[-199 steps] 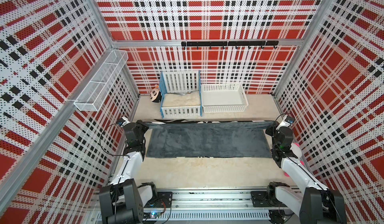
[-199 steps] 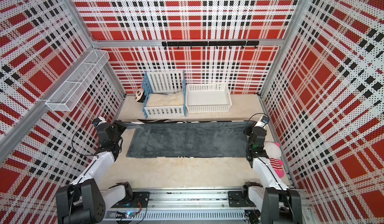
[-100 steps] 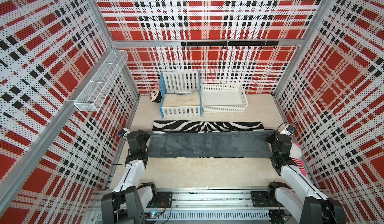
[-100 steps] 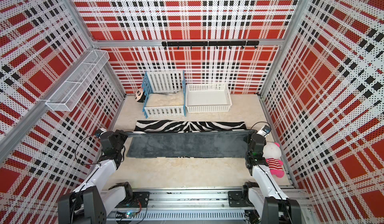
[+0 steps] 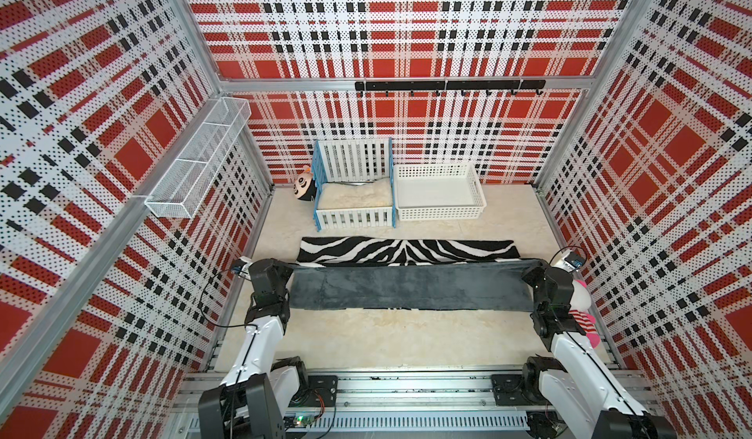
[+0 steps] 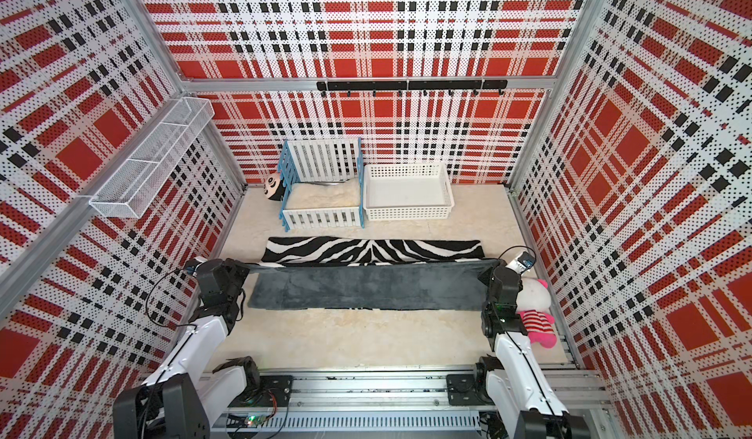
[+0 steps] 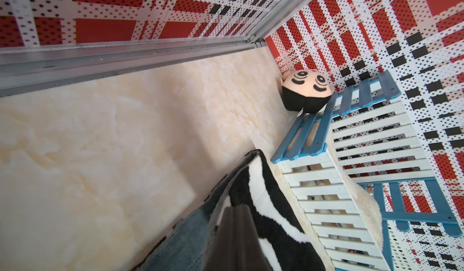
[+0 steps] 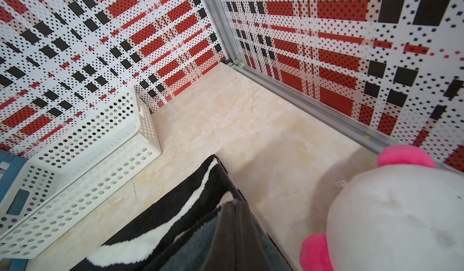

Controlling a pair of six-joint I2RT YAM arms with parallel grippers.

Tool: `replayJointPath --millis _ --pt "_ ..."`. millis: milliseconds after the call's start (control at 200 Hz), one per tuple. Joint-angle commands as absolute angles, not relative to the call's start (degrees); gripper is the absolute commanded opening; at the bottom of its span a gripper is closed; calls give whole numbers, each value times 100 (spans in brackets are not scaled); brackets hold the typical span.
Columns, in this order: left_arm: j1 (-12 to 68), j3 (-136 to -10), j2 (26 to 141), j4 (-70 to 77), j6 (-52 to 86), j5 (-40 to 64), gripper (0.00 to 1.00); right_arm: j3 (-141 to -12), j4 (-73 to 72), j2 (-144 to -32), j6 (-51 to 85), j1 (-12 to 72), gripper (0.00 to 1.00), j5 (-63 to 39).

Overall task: Roll up the pillowcase
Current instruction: Fold the pillowcase at the center of the board.

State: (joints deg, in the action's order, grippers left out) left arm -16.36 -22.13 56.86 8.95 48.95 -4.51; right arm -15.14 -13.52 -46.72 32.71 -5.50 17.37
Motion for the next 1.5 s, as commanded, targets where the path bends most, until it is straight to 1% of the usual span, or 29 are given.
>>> replayJointPath --millis 0,115,256,847,1343,1353,1398,1413,1458,1473,1498 --pt "-1714 -2720 5581 677 4787 -757 0 -1779 -1284 -4588 3270 -611 0 1927" --pt "-1709 -3078 5590 444 4766 -788 0 -1882 -1230 -4614 3257 -615 0 1941" --pt "-1707 -3192 5560 299 4768 -787 0 -1864 -1139 -4587 3245 -615 0 2069" --pt "-1470 -2021 5108 387 5165 -856 0 -1536 -1165 -4808 3379 -615 0 2238" --pt "-1338 -1749 4991 483 5282 -889 0 -1532 -983 -4681 3431 -613 0 2352" --pt "-1332 -1749 4981 483 5284 -892 1 -1528 -971 -4677 3437 -615 0 2364" --pt "-1314 -1749 4934 460 5299 -867 12 -1530 -905 -4635 3470 -615 0 2388" --pt "-1303 -1749 4921 445 5307 -854 16 -1525 -885 -4620 3472 -615 4 2384" --pt "-1271 -1758 4853 374 5322 -844 36 -1529 -826 -4563 3501 -615 18 2408" --pt "-1260 -1762 4824 331 5332 -858 40 -1533 -789 -4543 3517 -615 23 2419" --pt "-1225 -1771 4770 255 5355 -901 45 -1539 -719 -4511 3547 -615 30 2454"
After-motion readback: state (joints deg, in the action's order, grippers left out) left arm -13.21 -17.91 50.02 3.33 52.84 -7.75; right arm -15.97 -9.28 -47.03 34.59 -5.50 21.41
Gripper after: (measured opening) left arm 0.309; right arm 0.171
